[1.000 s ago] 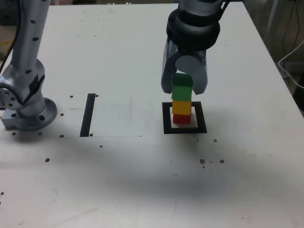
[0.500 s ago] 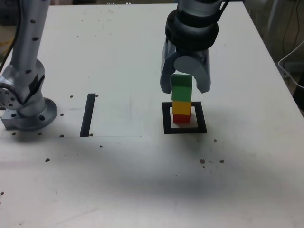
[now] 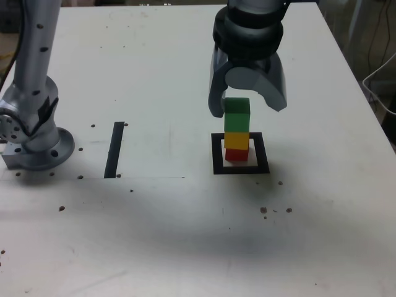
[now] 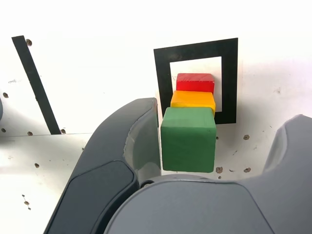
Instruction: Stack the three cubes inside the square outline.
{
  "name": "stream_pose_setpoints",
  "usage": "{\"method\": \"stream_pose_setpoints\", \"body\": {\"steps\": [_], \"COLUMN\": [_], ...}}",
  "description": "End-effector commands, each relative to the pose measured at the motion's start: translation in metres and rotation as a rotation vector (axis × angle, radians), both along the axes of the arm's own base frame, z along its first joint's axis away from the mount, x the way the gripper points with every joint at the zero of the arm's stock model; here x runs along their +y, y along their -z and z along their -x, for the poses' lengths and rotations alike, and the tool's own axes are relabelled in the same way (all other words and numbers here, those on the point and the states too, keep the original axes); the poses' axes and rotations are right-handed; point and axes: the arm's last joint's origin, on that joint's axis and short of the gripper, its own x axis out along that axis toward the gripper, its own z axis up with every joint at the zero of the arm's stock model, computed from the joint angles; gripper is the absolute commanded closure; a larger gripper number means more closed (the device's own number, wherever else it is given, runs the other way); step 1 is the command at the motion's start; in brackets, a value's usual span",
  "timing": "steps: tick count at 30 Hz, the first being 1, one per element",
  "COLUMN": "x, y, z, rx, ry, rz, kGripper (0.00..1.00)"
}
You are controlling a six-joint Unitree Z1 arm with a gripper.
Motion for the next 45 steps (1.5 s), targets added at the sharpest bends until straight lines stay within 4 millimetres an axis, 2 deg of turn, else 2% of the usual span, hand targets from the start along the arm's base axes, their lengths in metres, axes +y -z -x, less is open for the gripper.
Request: {"method": "stream_pose_setpoints", "body": {"steps": [1, 9, 25, 33, 45], "x": [0.001, 0.006, 0.029, 0.041, 0.070], "y": [-0.004, -0.011, -0.034, -0.026, 0.007], "z": [0.002, 0.014, 0.068, 0.087, 0.119], "rx": [-0.012, -0.013, -0.043, 0.013, 0.182], "ry": [-0.001, 0.001, -0.028, -0.046, -0.144], "rz": [0.001, 0.019, 0.073, 0.143, 0.173], "kGripper": [0.01, 0.01, 0.01, 0.01, 0.01]}}
